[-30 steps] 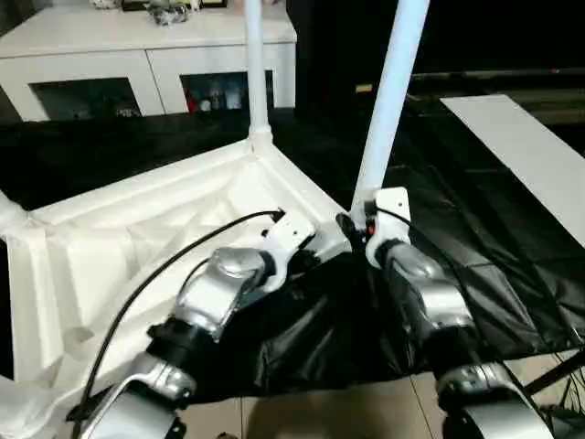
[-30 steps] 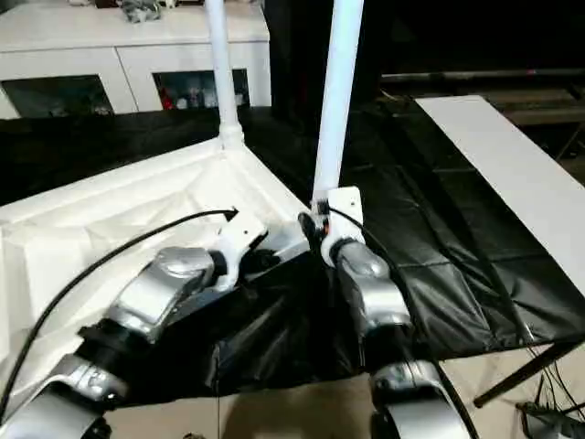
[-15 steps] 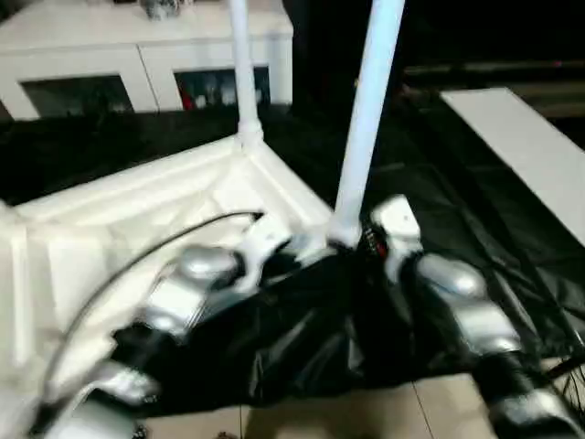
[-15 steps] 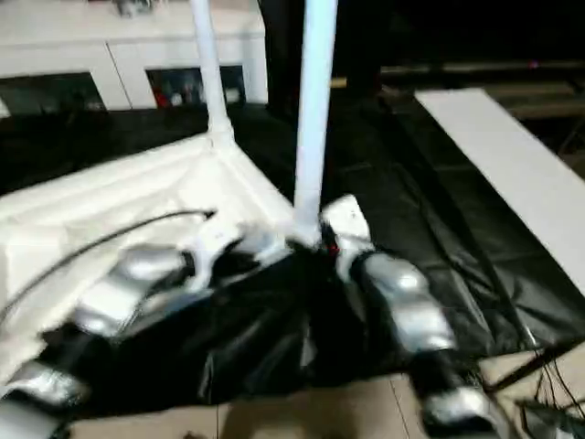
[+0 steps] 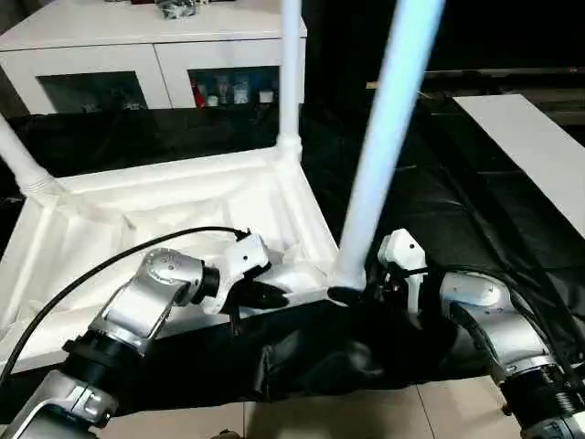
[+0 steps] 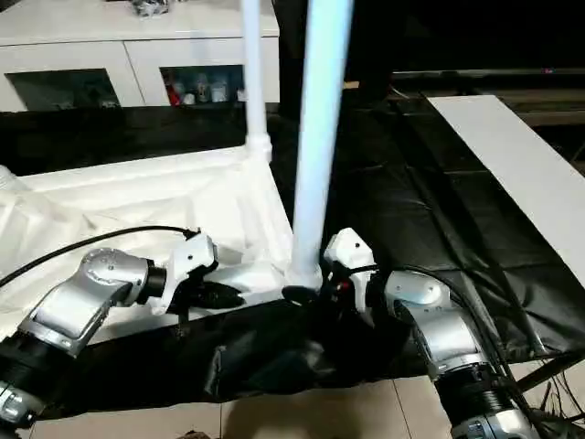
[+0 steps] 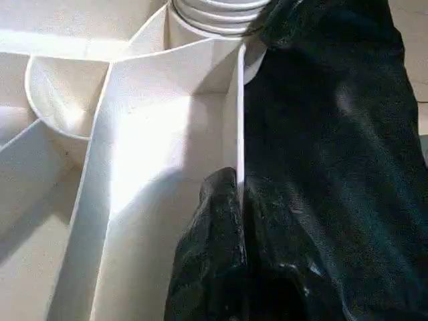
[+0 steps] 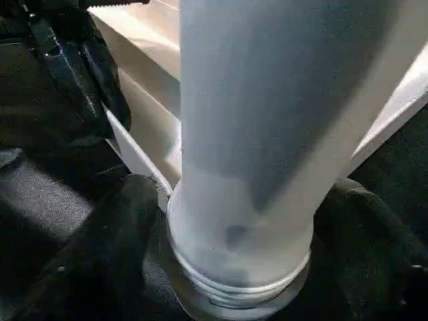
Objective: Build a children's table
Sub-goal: Rotate leg to tighten
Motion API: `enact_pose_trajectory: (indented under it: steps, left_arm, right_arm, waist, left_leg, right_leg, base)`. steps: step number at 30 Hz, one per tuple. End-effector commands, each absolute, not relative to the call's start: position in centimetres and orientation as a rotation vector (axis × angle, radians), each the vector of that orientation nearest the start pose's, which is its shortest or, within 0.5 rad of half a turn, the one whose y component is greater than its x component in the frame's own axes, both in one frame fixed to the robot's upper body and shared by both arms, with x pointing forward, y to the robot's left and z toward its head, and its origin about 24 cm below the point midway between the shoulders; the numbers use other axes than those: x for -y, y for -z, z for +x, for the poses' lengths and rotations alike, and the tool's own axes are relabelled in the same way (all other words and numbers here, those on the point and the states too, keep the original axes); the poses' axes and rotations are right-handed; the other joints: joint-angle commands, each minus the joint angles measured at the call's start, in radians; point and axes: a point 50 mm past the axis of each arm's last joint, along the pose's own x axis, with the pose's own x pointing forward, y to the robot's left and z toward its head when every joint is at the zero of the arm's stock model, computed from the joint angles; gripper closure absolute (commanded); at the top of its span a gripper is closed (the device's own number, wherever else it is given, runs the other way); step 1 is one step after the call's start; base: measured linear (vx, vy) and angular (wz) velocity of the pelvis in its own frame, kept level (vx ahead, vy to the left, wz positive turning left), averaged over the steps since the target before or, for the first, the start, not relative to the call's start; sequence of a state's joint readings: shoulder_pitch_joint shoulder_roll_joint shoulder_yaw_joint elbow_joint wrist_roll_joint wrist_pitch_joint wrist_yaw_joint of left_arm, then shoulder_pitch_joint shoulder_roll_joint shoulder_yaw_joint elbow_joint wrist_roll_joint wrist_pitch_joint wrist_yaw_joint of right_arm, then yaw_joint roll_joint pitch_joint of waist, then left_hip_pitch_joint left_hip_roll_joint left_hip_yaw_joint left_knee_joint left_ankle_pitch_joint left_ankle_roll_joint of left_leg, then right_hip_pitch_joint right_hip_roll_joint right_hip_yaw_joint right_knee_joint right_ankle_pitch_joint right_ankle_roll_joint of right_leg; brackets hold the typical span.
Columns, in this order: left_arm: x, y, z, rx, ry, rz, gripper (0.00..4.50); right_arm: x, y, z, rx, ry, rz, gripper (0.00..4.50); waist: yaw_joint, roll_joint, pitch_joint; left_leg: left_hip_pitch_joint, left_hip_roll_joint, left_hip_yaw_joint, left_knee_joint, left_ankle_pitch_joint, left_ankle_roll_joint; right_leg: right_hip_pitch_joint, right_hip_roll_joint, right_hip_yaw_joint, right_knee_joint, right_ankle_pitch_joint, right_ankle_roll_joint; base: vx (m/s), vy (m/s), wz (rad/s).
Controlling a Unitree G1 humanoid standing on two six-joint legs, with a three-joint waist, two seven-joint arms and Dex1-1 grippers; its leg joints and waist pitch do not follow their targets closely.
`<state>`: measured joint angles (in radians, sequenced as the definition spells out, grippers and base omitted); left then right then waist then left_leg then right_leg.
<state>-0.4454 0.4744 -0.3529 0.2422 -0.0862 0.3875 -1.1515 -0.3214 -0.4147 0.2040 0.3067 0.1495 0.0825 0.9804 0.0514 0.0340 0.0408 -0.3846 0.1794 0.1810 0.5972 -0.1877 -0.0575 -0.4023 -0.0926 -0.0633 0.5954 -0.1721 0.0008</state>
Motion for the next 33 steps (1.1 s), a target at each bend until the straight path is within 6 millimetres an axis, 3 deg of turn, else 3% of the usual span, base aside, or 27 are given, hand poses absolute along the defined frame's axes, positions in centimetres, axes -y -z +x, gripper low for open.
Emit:
enact_pose_trajectory:
  steps: [1,6,11,16,18,21,23,25,30,33]
  left_arm:
    - [-13.2,-5.8,28.3,-0.537,1.364,0.323,4.50]
    - [-13.3,-5.8,28.1,-0.548,1.367,0.320,4.50]
    - [-13.4,-5.7,28.0,-0.559,1.373,0.319,4.50]
    - [-12.4,-5.0,28.6,-0.540,1.298,0.310,4.50]
    - [-11.5,-4.5,29.5,-0.524,1.191,0.317,4.50]
    - [-9.7,-3.8,30.7,-0.515,1.028,0.303,4.50]
    - [-8.3,-3.5,31.4,-0.506,0.934,0.288,4.50]
    - [-7.2,-3.5,32.0,-0.499,0.853,0.264,4.50]
    - [-5.8,-3.8,32.3,-0.462,0.857,0.284,4.50]
    - [-5.9,-4.0,32.4,-0.458,0.872,0.277,4.50]
  right_arm:
    - [15.3,-4.9,28.5,-0.257,-1.125,-0.235,1.13]
    - [15.3,-4.6,28.3,-0.279,-1.141,-0.218,1.50]
    - [15.3,-4.4,28.2,-0.287,-1.142,-0.192,1.73]
    - [15.0,-3.2,29.5,-0.308,-0.931,-0.141,1.78]
    - [14.5,-2.4,30.4,-0.321,-0.775,-0.115,1.78]
    - [13.0,-1.5,31.7,-0.351,-0.518,-0.033,1.78]
    - [11.5,-1.4,32.4,-0.367,-0.395,0.002,1.79]
    - [9.9,-1.6,32.9,-0.367,-0.358,0.018,1.80]
    - [6.9,-3.0,33.5,-0.291,-0.433,-0.009,1.80]
    - [6.7,-3.9,33.6,-0.227,-0.473,0.014,1.10]
  waist:
    - [-0.002,-0.006,-0.057]
    - [-0.001,-0.006,-0.059]
    - [-0.001,-0.004,-0.057]
    - [-0.003,-0.006,-0.056]
    - [-0.012,-0.006,-0.050]
    - [-0.022,-0.007,-0.050]
    - [-0.030,-0.002,-0.051]
    - [-0.031,-0.005,-0.050]
    - [-0.027,-0.007,-0.052]
    - [-0.025,-0.009,-0.053]
  left_leg:
    - [0.017,0.049,-0.015,-0.080,-0.235,0.055]
    - [0.017,0.047,-0.013,-0.076,-0.201,0.071]
    - [0.019,0.047,-0.014,-0.078,-0.227,0.062]
    - [0.019,0.047,-0.014,-0.079,-0.237,0.047]
    - [0.021,0.043,-0.013,-0.083,-0.276,0.020]
    - [0.025,0.042,-0.022,-0.085,-0.338,-0.009]
    - [0.026,0.040,-0.025,-0.086,-0.357,-0.028]
    - [0.028,0.037,-0.024,-0.085,-0.373,-0.026]
    - [0.024,0.034,-0.024,-0.083,-0.373,-0.001]
    - [0.021,0.036,-0.023,-0.084,-0.358,0.008]
  right_leg:
    - [0.045,-0.051,0.041,-0.065,-0.228,-0.233]
    - [0.046,-0.049,0.040,-0.061,-0.186,-0.248]
    - [0.045,-0.048,0.040,-0.065,-0.225,-0.239]
    - [0.042,-0.050,0.040,-0.067,-0.242,-0.236]
    - [0.038,-0.048,0.038,-0.076,-0.312,-0.224]
    - [0.035,-0.052,0.036,-0.087,-0.425,-0.177]
    - [0.030,-0.050,0.036,-0.088,-0.438,-0.162]
    - [0.028,-0.051,0.034,-0.096,-0.466,-0.147]
    - [0.026,-0.052,0.032,-0.104,-0.489,-0.117]
    - [0.027,-0.053,0.033,-0.102,-0.473,-0.118]
  base:
    - [0.000,0.000,0.00]
    - [0.000,0.000,0.00]
    - [0.000,0.000,0.00]
    - [0.000,0.000,0.00]
    - [0.000,0.000,0.00]
    - [0.000,0.000,0.00]
    - [0.000,0.000,0.00]
    - [0.000,0.000,0.00]
    - [0.000,0.000,0.00]
    - [0.000,0.000,0.00]
